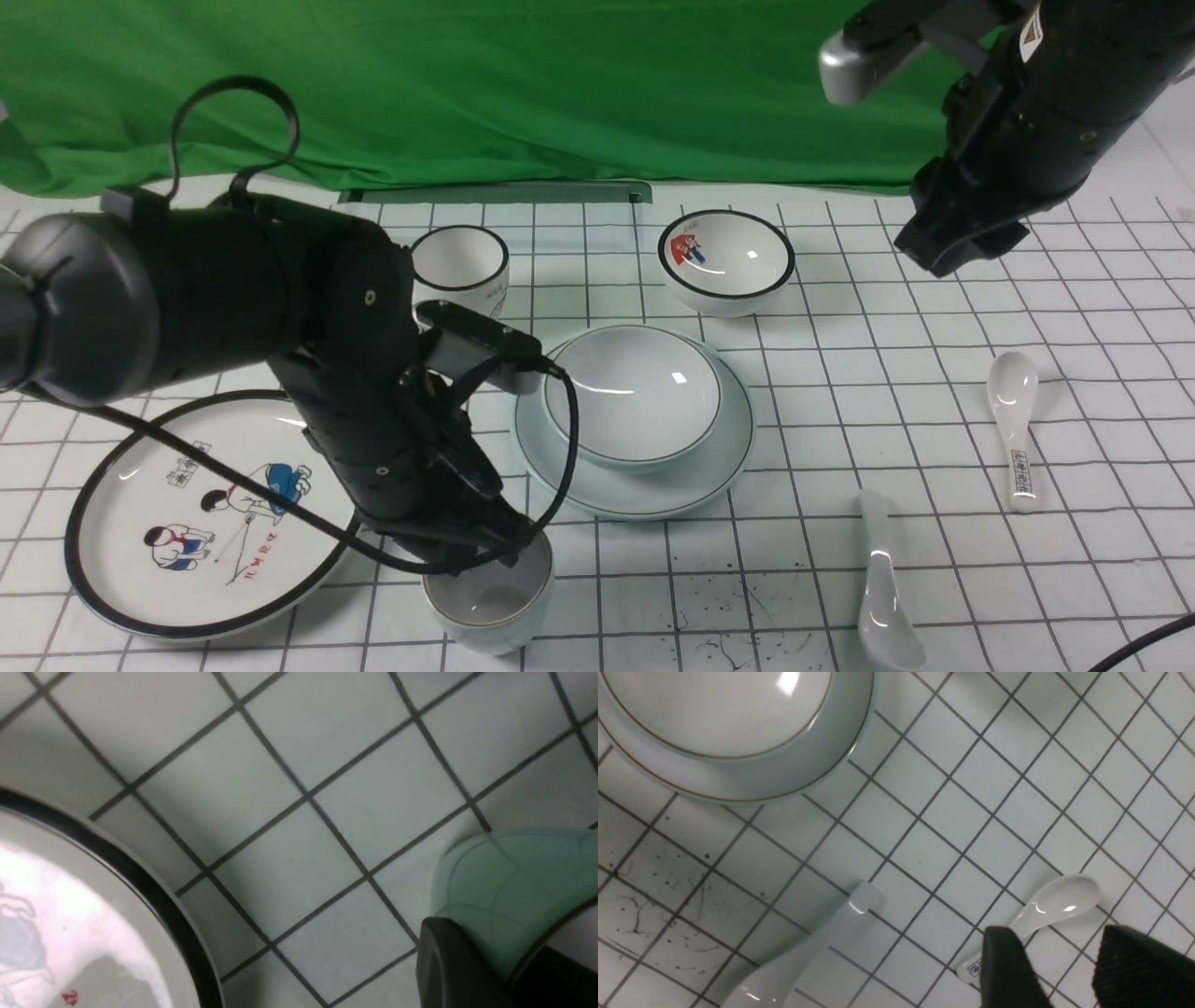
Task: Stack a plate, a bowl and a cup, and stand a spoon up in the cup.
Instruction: Use the left arm to grab a blue teacup, then use the left arm to put the blue teacup into the blue rice bowl in the middle, then use the right arm to grab a blue soup spoon
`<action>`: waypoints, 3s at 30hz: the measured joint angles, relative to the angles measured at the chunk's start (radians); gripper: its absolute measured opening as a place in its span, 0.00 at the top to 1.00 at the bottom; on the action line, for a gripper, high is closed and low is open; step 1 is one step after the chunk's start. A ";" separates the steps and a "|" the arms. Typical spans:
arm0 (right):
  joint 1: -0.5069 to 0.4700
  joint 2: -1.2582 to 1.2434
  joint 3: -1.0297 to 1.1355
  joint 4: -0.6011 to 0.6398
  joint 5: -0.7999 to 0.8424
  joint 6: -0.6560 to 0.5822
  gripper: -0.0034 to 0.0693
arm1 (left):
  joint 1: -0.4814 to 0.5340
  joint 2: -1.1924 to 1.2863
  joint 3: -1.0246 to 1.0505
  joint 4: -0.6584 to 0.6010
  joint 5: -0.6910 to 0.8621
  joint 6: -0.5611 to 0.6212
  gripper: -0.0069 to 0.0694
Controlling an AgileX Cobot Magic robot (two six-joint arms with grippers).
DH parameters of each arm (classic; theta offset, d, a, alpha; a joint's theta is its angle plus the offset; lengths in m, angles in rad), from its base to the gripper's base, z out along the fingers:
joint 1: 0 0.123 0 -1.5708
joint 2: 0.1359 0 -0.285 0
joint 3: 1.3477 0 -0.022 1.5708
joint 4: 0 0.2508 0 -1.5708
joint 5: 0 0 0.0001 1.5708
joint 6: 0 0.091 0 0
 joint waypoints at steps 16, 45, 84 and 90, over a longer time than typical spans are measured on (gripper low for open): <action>0.000 -0.124 0.000 -0.023 0.002 0.021 0.53 | 0.000 0.167 -0.517 -0.033 0.116 0.059 0.91; -0.163 -0.156 0.367 -0.048 -0.135 0.219 0.53 | 0.000 0.401 -0.900 0.080 0.248 0.010 0.35; -0.032 0.058 0.759 0.213 -0.766 0.271 0.71 | 0.000 -0.423 -0.109 0.206 0.048 -0.135 0.96; -0.031 -0.057 0.691 0.215 -0.783 0.243 0.70 | 0.000 -0.423 -0.109 0.244 0.006 -0.135 0.96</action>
